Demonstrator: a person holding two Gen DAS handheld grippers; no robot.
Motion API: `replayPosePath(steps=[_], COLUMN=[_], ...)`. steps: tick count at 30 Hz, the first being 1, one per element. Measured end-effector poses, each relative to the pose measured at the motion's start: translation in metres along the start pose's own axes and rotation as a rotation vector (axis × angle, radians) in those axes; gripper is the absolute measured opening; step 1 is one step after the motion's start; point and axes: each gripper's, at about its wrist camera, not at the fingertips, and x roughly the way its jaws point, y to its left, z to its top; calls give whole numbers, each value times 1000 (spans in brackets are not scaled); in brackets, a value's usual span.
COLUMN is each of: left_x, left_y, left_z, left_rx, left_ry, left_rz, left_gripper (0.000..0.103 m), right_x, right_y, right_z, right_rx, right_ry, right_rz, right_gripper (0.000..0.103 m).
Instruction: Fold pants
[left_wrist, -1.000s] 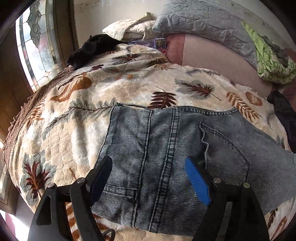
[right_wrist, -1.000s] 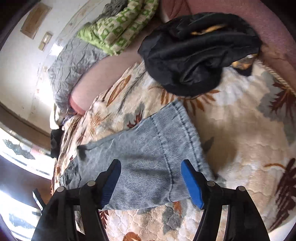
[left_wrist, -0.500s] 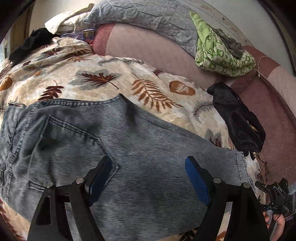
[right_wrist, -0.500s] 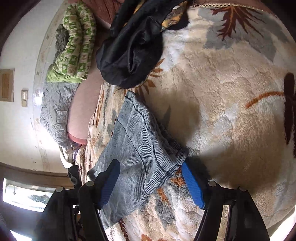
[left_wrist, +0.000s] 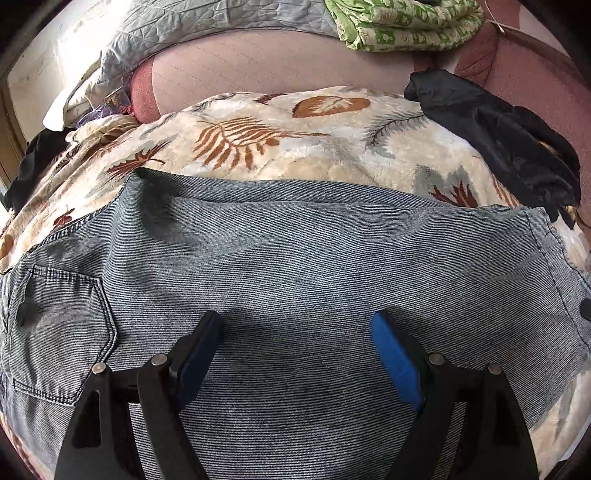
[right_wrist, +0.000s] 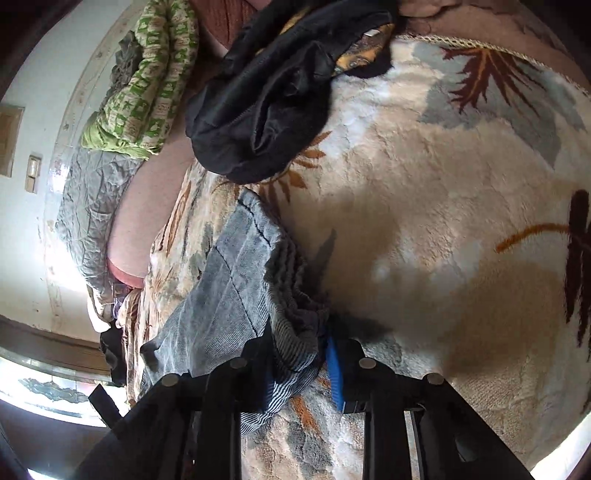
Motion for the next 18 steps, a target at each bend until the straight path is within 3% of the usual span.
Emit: replayPosePath(steps=[4,10,14,18], left_x=[1,0,-11,-35], left_y=[3,9,38,97], left_z=[1,4,3,-11], left_rx=[-1,-29,-152,-308], left_ry=[8,7,-9,-50], left_rz=[-15,-61,-176,-175], left_gripper=[84,84,83,83], right_x=[-10,-33,-28,-8], right_y=[34,138,213,268], right_z=[-6,-33,-73,-121], right_rx=[-133,-423,-607,-725], right_ry=[-40,-87,-55,7], right_rz=[7,75,145,224], right_gripper=[22,22,22,22])
